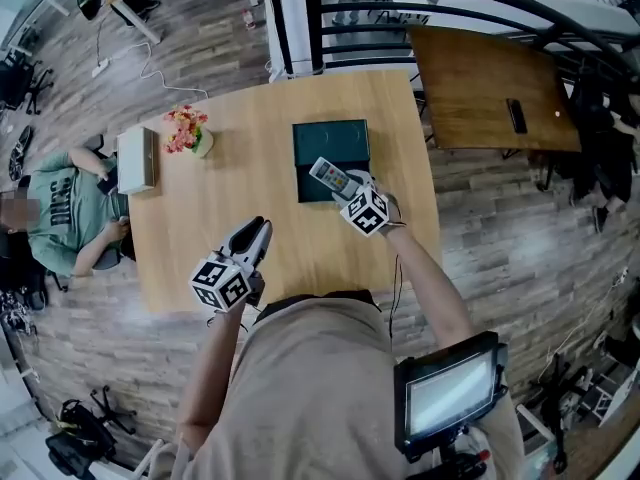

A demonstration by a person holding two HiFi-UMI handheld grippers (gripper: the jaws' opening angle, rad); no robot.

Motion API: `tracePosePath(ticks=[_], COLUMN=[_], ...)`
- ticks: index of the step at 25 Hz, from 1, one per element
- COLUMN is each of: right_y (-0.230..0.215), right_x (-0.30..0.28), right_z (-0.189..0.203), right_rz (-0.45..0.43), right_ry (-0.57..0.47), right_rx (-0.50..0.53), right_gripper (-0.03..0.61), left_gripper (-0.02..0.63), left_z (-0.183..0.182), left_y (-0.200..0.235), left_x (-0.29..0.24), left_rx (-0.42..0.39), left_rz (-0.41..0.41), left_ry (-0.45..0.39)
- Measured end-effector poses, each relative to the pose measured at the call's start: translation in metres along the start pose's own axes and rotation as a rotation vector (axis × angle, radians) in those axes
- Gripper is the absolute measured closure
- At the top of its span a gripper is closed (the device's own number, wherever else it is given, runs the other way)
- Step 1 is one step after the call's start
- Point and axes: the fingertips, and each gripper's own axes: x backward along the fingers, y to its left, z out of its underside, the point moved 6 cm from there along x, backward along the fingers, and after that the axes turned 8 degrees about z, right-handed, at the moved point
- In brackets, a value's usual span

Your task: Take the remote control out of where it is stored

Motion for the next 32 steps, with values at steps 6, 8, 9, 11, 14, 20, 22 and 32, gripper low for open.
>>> tracePosePath(ticks=[6,8,9,11,14,20,22,32], right_y=[0.013,0.019,0.022,0.027,0.033,0.038,0.041,0.058], right_x=[0.048,0.061,0.067,0.078,0.093,0.134,0.148,0.202], right_z=[-0.021,-0.027,-0.03,-0.037,-0.047,-0.077,-0.084,-0.086], right_rz=[0.089,0.111,0.122,0.148,0.183,0.23,0.252,0.339], right_ry=[-0.038,-0.046,-0.05,-0.059,-0.077,-0.127,-0.144,-0.218], right_rx=[-0.041,-0.04,-0.044,-0.056,-0.091,-0.162,-0.175,-0.266], right_gripper=[0.337,0.337,0.337,0.337,0.337,0.337,0.337,0.337], left_gripper=[0.552,0.552,0.552,0.552,0.552,0.552,0.552,0.552], left_z=[-0.017,-0.023,-0.026,-0.031,-0.033,-0.035,-0.038,-0.046], left_y=[0.013,0.014,0.015,0.018,0.025,0.04,0.041,0.042], left_x=[0.014,0.02,0.023,0.029,0.037,0.044,0.047,0.067], left_rx=[-0.039,-0.046,-0.048,-0.051,-0.059,-0.078,-0.096,-0.142], left_rz=[0.055,0.069,0.077,0.095,0.11,0.114,0.115,0.098], left_ry=[-0.007,-0.017,-0.023,-0.038,-0.046,-0.016,-0.02,-0.045])
